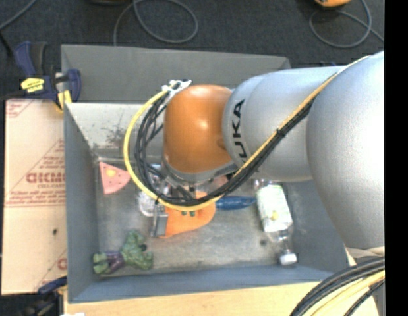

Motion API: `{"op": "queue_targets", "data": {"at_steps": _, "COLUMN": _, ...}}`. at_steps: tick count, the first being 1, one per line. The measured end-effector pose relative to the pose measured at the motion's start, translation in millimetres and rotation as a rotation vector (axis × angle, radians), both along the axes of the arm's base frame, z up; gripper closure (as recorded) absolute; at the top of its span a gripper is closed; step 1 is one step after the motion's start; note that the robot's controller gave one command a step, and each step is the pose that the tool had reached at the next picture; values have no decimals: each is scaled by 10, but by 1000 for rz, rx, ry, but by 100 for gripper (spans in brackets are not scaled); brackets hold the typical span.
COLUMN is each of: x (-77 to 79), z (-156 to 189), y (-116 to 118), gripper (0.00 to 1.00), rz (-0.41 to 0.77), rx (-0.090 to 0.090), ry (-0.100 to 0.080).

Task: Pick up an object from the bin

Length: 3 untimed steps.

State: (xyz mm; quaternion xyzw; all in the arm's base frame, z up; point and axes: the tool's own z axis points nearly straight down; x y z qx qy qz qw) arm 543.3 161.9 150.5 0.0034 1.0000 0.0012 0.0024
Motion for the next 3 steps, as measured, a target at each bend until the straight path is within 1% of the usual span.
{"op": "queue_targets", "data": {"at_steps": 1, "x": 102, "z": -99, "y": -357, "gripper": 0, "rz": 50, "rx": -1, "ry": 2}}
{"op": "queue_targets", "data": {"at_steps": 2, "x": -68, "z": -45, "y": -580, "gripper": 0, "rz": 121, "rx": -2, "ry": -2}}
{"op": "queue_targets", "data": {"at_steps": 3, "x": -66, "z": 278, "y": -453, "gripper": 0, "rz": 125, "rx": -2, "ry": 3}}
